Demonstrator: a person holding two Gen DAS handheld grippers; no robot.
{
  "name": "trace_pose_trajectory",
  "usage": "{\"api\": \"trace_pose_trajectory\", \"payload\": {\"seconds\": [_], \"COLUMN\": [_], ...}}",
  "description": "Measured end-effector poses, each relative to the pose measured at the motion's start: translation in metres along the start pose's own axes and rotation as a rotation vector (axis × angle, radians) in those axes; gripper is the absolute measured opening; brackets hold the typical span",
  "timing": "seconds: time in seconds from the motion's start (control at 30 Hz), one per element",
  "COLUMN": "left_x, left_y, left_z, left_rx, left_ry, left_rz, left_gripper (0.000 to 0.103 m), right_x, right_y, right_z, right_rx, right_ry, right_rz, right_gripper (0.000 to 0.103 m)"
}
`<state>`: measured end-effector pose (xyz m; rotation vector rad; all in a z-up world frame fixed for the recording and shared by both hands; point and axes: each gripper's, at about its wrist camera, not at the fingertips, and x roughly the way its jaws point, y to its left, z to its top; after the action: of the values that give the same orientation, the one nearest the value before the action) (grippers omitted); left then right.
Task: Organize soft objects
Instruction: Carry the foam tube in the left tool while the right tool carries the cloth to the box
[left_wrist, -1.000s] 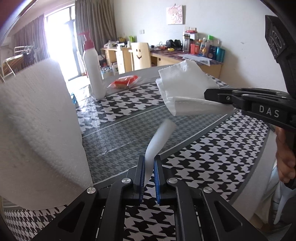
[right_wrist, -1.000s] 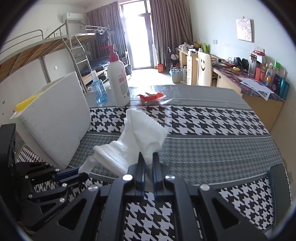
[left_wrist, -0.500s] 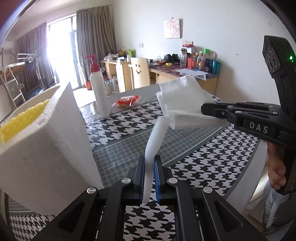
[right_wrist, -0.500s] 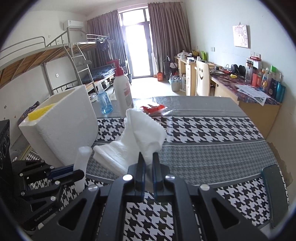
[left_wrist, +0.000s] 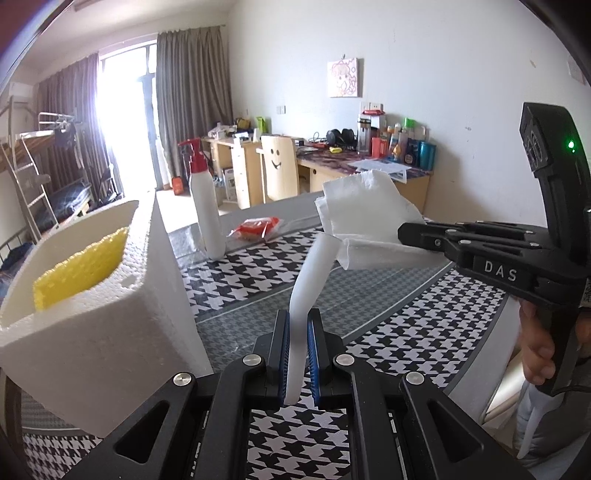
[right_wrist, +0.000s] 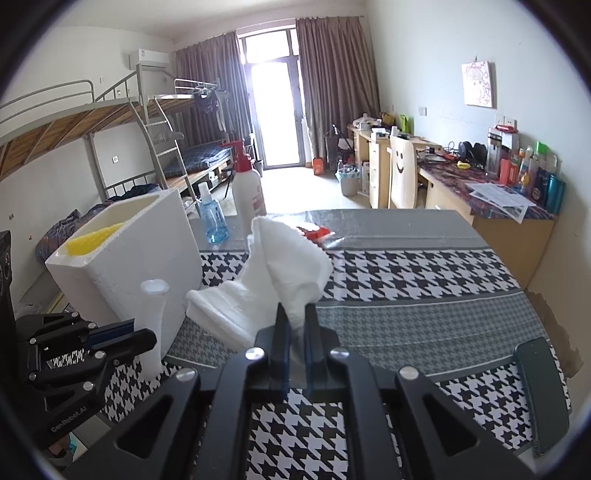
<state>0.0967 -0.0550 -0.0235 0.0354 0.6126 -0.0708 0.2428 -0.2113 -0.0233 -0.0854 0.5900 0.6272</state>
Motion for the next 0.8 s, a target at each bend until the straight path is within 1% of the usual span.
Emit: {"api": "trace_pose_trajectory", "payload": {"seconds": [0.27, 0.43, 0.57, 0.8], "left_x": [-0.018, -0.026, -0.029, -0.035], "left_y": [0.001, 0.004, 0.006, 0.010], "left_z": [0.011, 0.016, 0.016, 0.022], "left_rx": [0.018, 0.013, 0.010, 0.010], "left_ry": [-0.052, -0.081, -0.096, -0.119], "left_rz": [0.003, -0.002, -0.007, -0.014], "left_gripper": [0.010, 0.010, 0.010, 0.010], "right_x": [-0.008, -0.012, -0.013, -0.017], "right_y": [-0.001, 0.002, 0.004, 0.004], "right_z": [0.004, 0.009, 0.012, 0.016], "right_rx": [0.018, 0.007, -0.009, 0.002], "right_ry": [-0.026, -0.045, -0.057, -0.078], "right_rz": [-0.009, -0.011, -0.011, -0.013], "right_gripper": [0.009, 0.009, 0.009, 0.009]}}
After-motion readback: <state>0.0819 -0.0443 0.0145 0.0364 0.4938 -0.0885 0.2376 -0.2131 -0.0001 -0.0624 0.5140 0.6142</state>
